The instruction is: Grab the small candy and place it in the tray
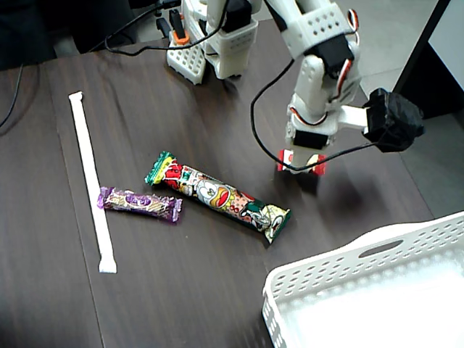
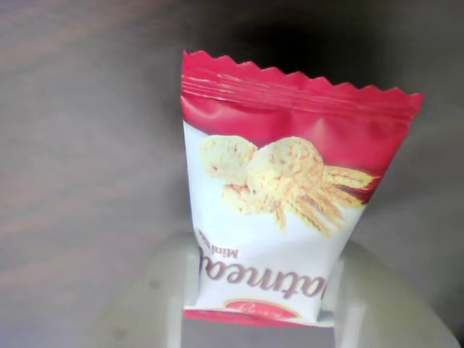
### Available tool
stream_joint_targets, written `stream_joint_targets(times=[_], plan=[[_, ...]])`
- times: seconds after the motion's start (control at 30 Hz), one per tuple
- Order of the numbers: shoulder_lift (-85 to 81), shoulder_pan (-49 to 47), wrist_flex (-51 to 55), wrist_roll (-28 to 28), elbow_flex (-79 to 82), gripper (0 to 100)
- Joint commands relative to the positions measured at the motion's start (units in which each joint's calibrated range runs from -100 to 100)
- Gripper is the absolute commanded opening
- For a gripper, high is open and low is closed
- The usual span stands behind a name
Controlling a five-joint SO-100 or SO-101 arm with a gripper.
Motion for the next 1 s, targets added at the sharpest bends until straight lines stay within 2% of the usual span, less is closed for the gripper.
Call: stream_joint_targets(times=[0.0,0.13,0.47,0.53,0.67,0.8,0.97], plan=[[-10.3,1.1,-0.2,2.2,-1.4,3],[-16.0,2.0,-0.6,4.2,-1.6,3],[-23.4,3.4,-0.2,4.4,-13.3,3],[-21.5,3.7,-0.7,4.8,-16.8,3],[-14.4,4.2,-4.3,9.2,-25.3,3],[-6.4,4.0,-8.7,9.2,-34.6,3],[4.9,4.8,-9.2,9.2,-51.2,3]])
